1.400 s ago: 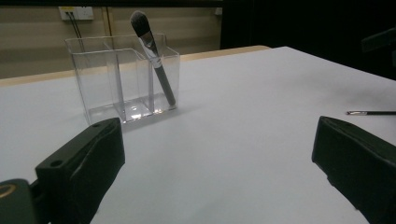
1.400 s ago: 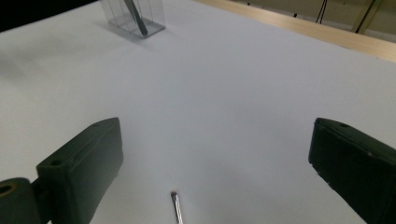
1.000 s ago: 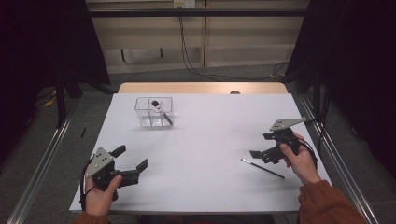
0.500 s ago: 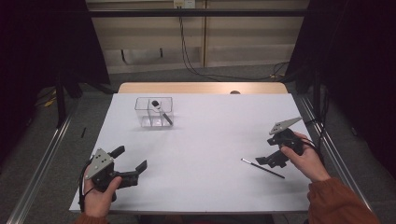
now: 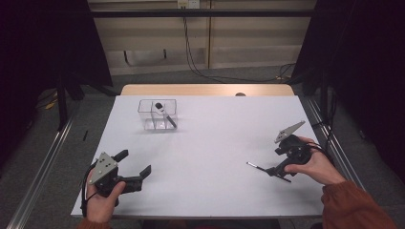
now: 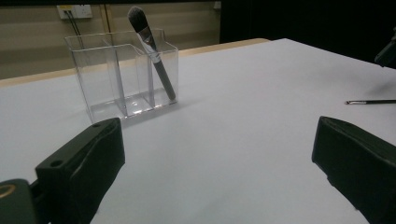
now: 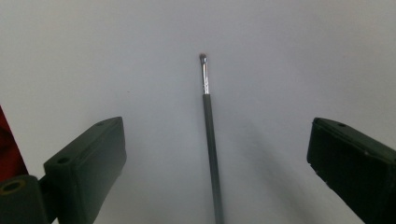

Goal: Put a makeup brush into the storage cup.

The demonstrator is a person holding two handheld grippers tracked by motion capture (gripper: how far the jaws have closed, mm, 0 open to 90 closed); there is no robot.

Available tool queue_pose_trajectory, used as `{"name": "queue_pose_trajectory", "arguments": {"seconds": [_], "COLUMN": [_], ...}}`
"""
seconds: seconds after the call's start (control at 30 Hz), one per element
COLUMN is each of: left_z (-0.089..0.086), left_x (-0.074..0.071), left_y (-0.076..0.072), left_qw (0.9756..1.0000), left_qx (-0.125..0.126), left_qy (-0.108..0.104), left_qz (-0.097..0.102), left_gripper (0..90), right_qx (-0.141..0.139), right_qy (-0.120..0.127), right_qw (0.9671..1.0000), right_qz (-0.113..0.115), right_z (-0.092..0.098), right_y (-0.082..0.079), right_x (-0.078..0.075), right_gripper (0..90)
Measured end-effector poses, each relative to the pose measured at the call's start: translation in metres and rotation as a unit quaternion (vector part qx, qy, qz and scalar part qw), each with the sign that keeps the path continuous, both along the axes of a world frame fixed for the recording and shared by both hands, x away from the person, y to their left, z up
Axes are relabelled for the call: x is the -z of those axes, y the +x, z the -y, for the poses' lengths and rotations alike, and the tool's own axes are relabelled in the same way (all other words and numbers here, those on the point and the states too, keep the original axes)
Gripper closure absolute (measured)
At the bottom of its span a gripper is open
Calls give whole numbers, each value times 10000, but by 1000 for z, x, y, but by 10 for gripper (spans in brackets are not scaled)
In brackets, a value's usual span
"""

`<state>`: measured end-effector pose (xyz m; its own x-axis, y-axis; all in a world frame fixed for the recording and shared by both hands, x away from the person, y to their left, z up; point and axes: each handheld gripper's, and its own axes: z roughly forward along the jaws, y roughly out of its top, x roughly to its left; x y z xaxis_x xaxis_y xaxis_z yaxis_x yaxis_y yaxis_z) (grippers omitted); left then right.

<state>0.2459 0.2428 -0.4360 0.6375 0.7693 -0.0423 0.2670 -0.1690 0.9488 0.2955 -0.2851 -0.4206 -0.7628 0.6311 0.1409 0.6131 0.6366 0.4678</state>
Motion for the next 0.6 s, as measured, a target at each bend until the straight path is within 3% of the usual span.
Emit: {"name": "queue_pose_trajectory", "arguments": {"seconds": [0.17,0.5,0.6], "left_z": [-1,-2,-2], "left_x": [0,0,0], "left_y": [0,0,0], "left_qw": [10000,10000,10000], "left_qx": [-20,-33,-44], "left_qy": [12,41,34], "left_qz": [-9,-25,-37], "left_gripper": [26,26,27], "right_qx": [-93,-301,-323], "right_qy": [-174,-412,-524], "right_qw": [9997,9982,9975], "right_qz": [-138,-316,-340], "right_z": [-1,-3,-5], "right_y": [-1,-1,-2], "right_x": [3,7,8], "right_gripper": [61,273,286]}}
